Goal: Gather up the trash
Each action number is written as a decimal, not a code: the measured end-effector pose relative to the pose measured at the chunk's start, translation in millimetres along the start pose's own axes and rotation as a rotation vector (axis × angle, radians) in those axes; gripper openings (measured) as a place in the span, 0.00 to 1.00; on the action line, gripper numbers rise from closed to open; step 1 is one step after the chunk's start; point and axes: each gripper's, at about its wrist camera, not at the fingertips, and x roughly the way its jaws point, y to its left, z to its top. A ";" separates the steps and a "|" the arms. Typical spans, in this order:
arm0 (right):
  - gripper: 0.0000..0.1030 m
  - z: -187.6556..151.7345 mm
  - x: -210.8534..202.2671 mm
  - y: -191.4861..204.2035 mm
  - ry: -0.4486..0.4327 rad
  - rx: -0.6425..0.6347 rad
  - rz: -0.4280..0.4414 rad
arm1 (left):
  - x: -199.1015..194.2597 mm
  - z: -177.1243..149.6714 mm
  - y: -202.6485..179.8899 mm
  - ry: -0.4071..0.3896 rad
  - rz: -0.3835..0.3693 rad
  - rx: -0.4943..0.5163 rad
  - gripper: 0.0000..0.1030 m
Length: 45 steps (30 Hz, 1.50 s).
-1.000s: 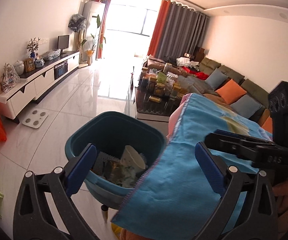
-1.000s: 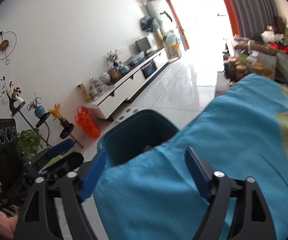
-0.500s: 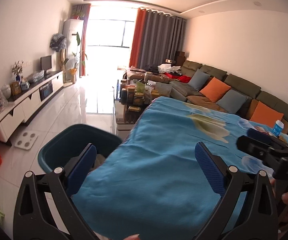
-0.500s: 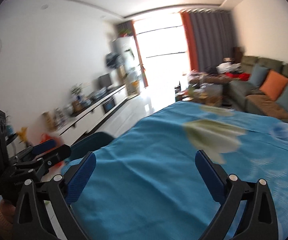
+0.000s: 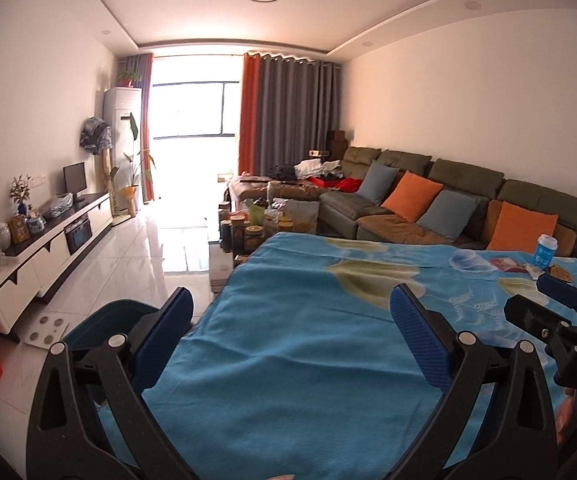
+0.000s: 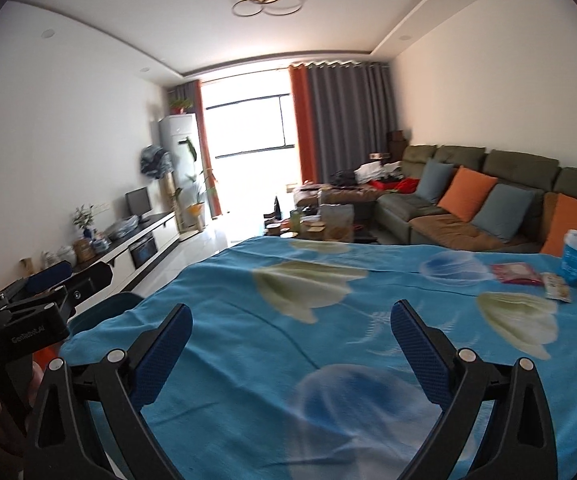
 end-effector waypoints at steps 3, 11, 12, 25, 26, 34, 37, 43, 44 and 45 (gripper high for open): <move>0.93 -2.5 -11.1 -8.7 -0.023 0.003 -0.027 | -2.0 0.4 -8.0 -0.017 -0.005 0.011 0.94; 0.93 -4.2 -22.3 -13.4 -0.055 0.004 -0.066 | -11.0 0.2 -16.7 -0.055 -0.012 0.026 0.94; 0.93 -4.1 -23.8 -13.4 -0.060 0.004 -0.072 | -11.8 -0.4 -17.4 -0.057 -0.016 0.025 0.94; 0.93 -3.1 -42.6 -13.9 -0.112 -0.003 -0.114 | -26.2 -3.1 -19.9 -0.080 -0.035 0.040 0.94; 0.93 -3.0 -43.5 -14.2 -0.115 -0.004 -0.118 | -27.4 -3.3 -19.8 -0.082 -0.035 0.040 0.94; 0.93 -2.8 -48.5 -16.3 -0.131 -0.007 -0.132 | -30.4 -3.8 -20.9 -0.091 -0.035 0.046 0.94; 0.93 -2.9 -49.2 -16.0 -0.132 -0.008 -0.133 | -31.2 -4.2 -21.0 -0.094 -0.033 0.046 0.94; 0.93 -1.8 -50.9 -18.7 -0.136 -0.006 -0.138 | -33.8 -5.0 -20.9 -0.099 -0.030 0.044 0.94; 0.93 -1.8 -51.3 -19.2 -0.136 -0.006 -0.140 | -33.8 -5.0 -20.8 -0.099 -0.029 0.044 0.94; 0.93 -1.9 -51.7 -19.1 -0.138 -0.007 -0.142 | -34.0 -5.1 -20.6 -0.100 -0.030 0.044 0.94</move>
